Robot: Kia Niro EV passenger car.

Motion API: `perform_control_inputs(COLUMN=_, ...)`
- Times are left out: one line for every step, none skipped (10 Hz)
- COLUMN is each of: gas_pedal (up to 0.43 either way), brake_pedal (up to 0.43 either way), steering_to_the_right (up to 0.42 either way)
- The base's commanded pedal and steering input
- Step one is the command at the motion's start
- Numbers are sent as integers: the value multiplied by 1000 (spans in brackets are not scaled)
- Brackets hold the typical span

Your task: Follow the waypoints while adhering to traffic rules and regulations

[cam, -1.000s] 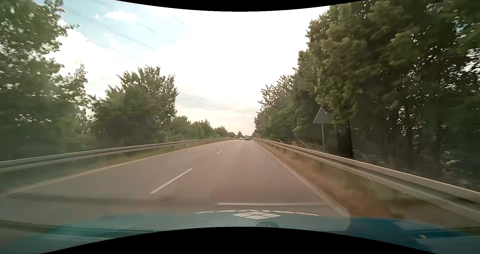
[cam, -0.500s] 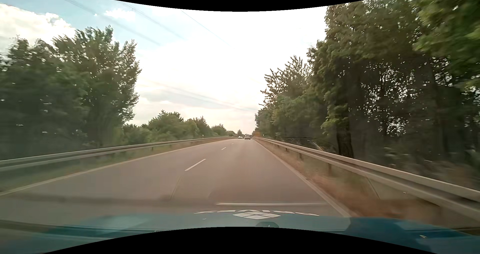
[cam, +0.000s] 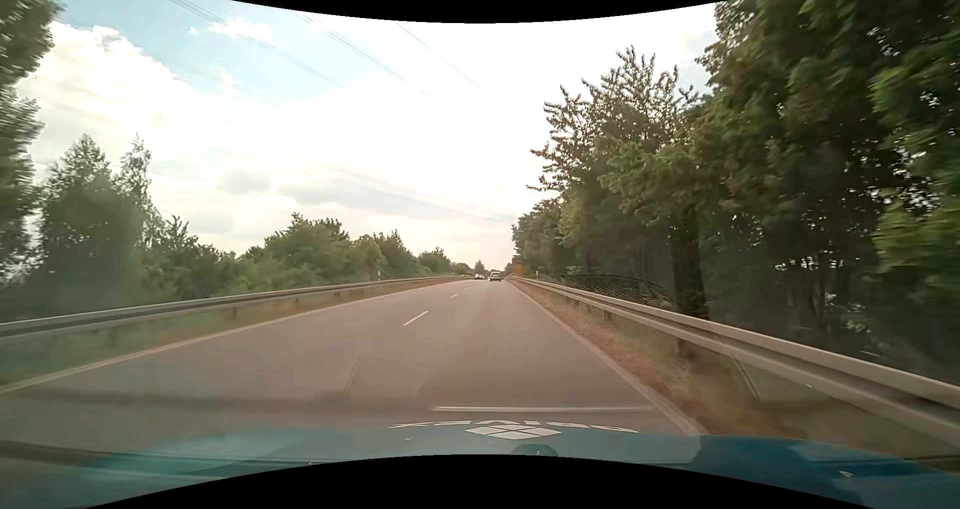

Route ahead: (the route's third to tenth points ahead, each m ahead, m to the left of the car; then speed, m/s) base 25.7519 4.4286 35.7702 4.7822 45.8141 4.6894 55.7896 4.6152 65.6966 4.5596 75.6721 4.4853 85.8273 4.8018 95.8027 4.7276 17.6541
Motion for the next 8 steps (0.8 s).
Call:
perform_control_inputs(gas_pedal=220, brake_pedal=0, steering_to_the_right=-3)
perform_control_inputs(gas_pedal=220, brake_pedal=0, steering_to_the_right=-3)
perform_control_inputs(gas_pedal=220, brake_pedal=0, steering_to_the_right=-2)
perform_control_inputs(gas_pedal=220, brake_pedal=0, steering_to_the_right=-2)
perform_control_inputs(gas_pedal=220, brake_pedal=0, steering_to_the_right=-2)
perform_control_inputs(gas_pedal=220, brake_pedal=0, steering_to_the_right=-2)
perform_control_inputs(gas_pedal=220, brake_pedal=0, steering_to_the_right=-2)
perform_control_inputs(gas_pedal=220, brake_pedal=0, steering_to_the_right=-2)
